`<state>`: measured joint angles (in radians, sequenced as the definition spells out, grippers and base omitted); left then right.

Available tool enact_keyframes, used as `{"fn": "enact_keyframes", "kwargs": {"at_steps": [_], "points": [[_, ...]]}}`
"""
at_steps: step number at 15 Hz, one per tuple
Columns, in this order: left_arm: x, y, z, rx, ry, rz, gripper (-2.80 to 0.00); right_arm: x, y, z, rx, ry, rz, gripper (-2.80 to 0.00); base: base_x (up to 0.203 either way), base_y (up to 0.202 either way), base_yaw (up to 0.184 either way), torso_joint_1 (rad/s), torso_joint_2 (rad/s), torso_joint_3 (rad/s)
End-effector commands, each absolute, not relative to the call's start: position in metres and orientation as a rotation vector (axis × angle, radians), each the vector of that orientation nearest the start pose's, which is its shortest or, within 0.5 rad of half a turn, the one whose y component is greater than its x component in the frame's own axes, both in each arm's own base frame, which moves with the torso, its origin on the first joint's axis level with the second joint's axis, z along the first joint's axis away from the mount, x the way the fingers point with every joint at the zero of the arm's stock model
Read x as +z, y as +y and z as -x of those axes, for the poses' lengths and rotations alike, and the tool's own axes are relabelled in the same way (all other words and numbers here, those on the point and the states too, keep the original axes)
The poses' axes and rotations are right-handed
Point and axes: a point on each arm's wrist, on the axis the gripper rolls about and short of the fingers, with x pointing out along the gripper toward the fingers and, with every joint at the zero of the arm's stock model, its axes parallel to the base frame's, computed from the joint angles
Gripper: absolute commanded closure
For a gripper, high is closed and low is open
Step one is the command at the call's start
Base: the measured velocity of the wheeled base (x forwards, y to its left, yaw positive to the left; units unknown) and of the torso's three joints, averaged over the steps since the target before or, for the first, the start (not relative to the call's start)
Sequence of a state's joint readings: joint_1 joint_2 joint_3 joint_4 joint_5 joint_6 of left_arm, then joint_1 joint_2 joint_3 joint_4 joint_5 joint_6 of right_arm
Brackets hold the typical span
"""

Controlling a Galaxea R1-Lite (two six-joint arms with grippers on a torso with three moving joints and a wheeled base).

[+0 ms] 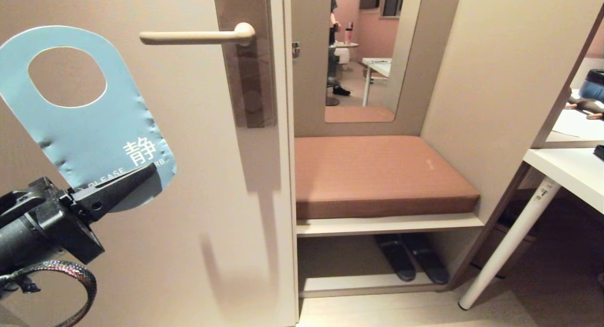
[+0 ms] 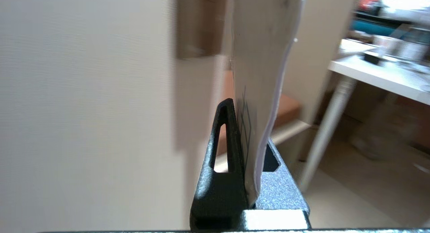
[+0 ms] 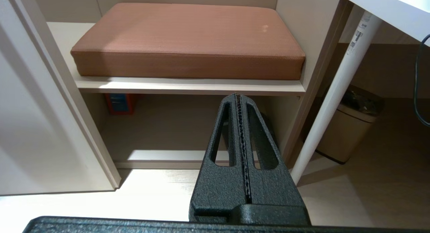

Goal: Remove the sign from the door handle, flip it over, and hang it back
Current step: Hang the sign back with the other side facing out

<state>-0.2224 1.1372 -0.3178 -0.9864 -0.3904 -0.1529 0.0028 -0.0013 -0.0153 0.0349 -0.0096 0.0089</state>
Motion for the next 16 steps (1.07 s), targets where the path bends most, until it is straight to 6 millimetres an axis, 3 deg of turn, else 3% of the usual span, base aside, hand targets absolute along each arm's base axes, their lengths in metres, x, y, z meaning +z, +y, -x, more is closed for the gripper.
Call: {"fn": "enact_keyframes", "kwargs": {"at_steps": [1,4,10,16], "points": [[0.217,-0.030,-0.149,-0.547,-0.135,0.119,0.00,0.076,0.000,0.024,-0.006,0.020,-0.009,0.00,0.000,0.000,0.000,0.000,0.00,0.000],[0.210,-0.018,-0.165,-0.454,-0.090,0.058,0.00,0.076,0.000,0.024,-0.006,0.020,-0.009,0.00,0.000,0.000,0.000,0.000,0.00,0.000],[0.233,-0.016,-0.202,-0.403,-0.114,-0.010,0.00,0.076,0.000,0.024,-0.005,0.020,-0.009,0.00,0.000,0.000,0.000,0.000,0.00,0.000],[0.237,-0.016,-0.226,-0.374,-0.077,-0.038,0.00,0.076,0.000,0.024,-0.005,0.020,-0.009,0.00,0.000,0.000,0.000,0.000,0.00,0.000]]}}
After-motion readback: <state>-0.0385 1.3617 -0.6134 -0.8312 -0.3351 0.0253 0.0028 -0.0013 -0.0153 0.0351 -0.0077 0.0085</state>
